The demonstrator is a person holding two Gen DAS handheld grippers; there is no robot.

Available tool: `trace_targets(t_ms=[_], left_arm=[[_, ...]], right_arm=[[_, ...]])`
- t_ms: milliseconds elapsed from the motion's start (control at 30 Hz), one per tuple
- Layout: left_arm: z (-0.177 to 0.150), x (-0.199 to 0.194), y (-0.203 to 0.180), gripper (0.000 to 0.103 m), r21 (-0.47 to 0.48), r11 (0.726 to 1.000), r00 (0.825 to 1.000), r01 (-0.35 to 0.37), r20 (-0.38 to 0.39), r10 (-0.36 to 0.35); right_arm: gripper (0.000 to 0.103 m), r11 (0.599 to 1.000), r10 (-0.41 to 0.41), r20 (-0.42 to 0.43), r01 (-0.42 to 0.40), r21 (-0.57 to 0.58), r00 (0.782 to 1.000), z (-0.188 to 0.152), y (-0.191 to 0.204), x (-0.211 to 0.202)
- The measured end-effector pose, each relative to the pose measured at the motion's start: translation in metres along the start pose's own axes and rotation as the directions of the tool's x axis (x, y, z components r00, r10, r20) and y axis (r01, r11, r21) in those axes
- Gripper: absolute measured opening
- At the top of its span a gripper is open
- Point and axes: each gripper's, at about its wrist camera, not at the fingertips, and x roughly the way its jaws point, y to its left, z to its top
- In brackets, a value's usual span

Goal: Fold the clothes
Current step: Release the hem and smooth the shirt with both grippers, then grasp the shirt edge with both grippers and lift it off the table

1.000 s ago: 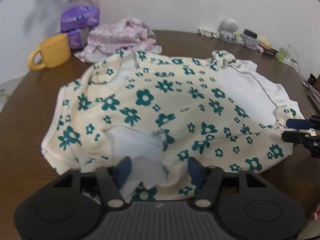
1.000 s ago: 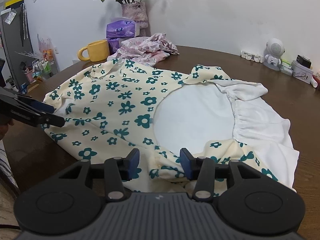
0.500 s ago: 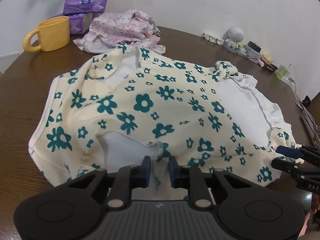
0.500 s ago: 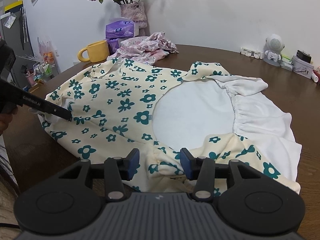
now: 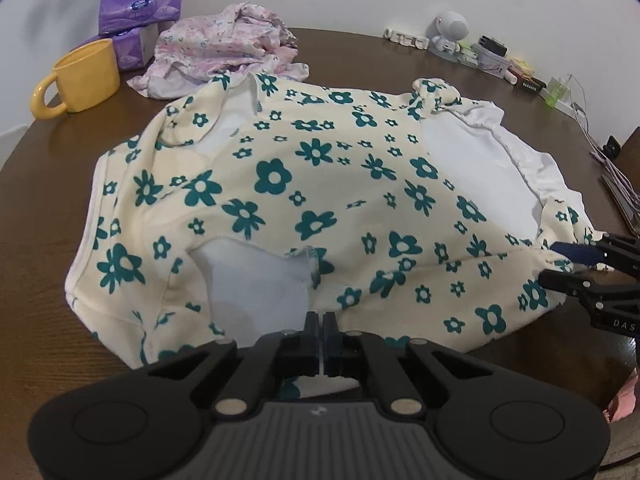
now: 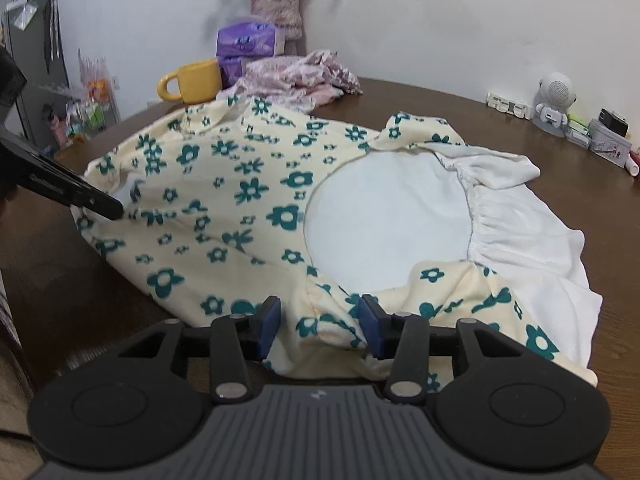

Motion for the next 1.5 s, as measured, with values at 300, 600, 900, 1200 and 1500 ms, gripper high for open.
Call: trace_targets(t_ms=[300, 600, 900, 1200, 1500], left_arm=[[0.011, -0.004, -0.001, 0.027, 0.032, 0.999, 0.997, -0.009, 0.074, 0.007], [0.014, 0.008, 0.001, 0.003, 0.030, 0.998, 0.998, 0.059, -0.002, -0.059], [0.009, 0.005, 0.011, 0.003, -0.063, 0.988, 0.988, 0.141, -0.049, -0.144], [0.020, -0.019, 0.005, 0.052, -0.017, 1.000, 0.996, 0.024, 0.083, -0.023], [0.062, -0.014, -0.018, 0.059, -0.011, 0.999, 0.990, 0.040, 0.133, -0.038]], right_arm=[[0.043, 0.999, 0.034, 0.042, -0.036, 0.035, 0.999, 0.008, -0.006, -0.011], [0.043, 0.998, 0.025, 0.033, -0.026, 0.049, 0.999, 0.007, -0.007, -0.002], [0.043, 0.999, 0.017, -0.003, -0.017, 0.040, 1.000, 0.002, -0.008, 0.005], [0.045, 0.993, 0.025, 0.061, -0.032, 0.115, 0.998, 0.013, -0.028, -0.010], [0.046, 0.986, -0.106, 0.111, 0.089, 0.144, 0.988, 0.044, -0.078, -0.008]])
